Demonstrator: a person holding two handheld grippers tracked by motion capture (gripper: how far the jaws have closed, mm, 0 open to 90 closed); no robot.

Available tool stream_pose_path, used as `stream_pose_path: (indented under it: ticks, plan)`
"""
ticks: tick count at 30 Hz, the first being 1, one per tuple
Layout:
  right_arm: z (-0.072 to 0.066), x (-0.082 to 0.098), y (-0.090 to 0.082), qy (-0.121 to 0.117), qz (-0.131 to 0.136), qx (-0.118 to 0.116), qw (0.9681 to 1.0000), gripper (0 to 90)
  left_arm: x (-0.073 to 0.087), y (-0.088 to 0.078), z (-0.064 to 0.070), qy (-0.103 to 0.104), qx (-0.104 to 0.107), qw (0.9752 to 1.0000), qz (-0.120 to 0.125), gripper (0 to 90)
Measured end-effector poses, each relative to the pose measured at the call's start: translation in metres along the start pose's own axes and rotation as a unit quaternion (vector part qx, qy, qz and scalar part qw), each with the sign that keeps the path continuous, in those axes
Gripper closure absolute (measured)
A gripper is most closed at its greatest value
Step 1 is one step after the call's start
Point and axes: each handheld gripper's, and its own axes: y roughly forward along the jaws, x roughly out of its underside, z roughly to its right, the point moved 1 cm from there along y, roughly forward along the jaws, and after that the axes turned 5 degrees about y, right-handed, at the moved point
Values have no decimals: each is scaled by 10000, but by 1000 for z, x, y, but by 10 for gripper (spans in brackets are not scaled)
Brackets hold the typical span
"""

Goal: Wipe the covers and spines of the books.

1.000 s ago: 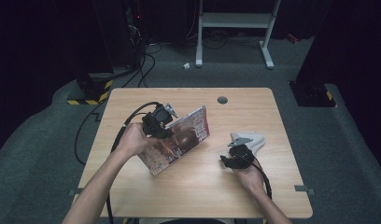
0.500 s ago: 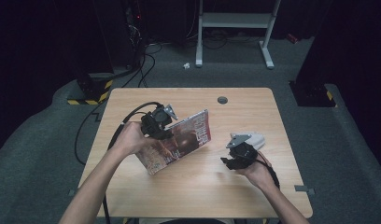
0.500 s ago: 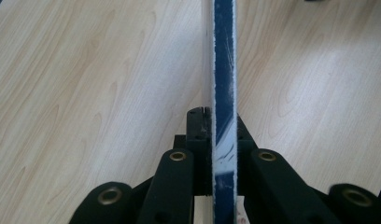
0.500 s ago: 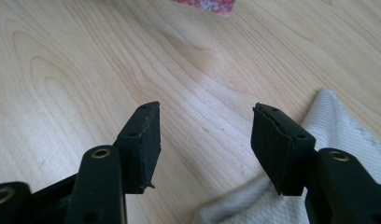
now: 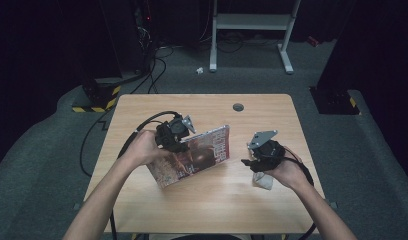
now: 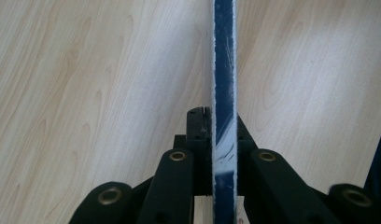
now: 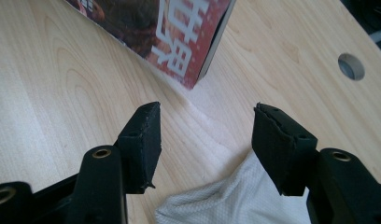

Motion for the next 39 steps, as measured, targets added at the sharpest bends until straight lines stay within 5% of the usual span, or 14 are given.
stream_pose_path:
  ticks: [14,27,39]
  plan:
    - [10,-38,-2,-424,6,-300,9987,422,-12,-5,8,369,202,9991,-7,837]
    - [15,-50,7,-643,195,-865,9940,430,-18,-1,11,573,361,9977,-33,837]
    - [9,-54,8,-846,169,-1085,9903,510,-23,5,13,811,448,9956,-152,837]
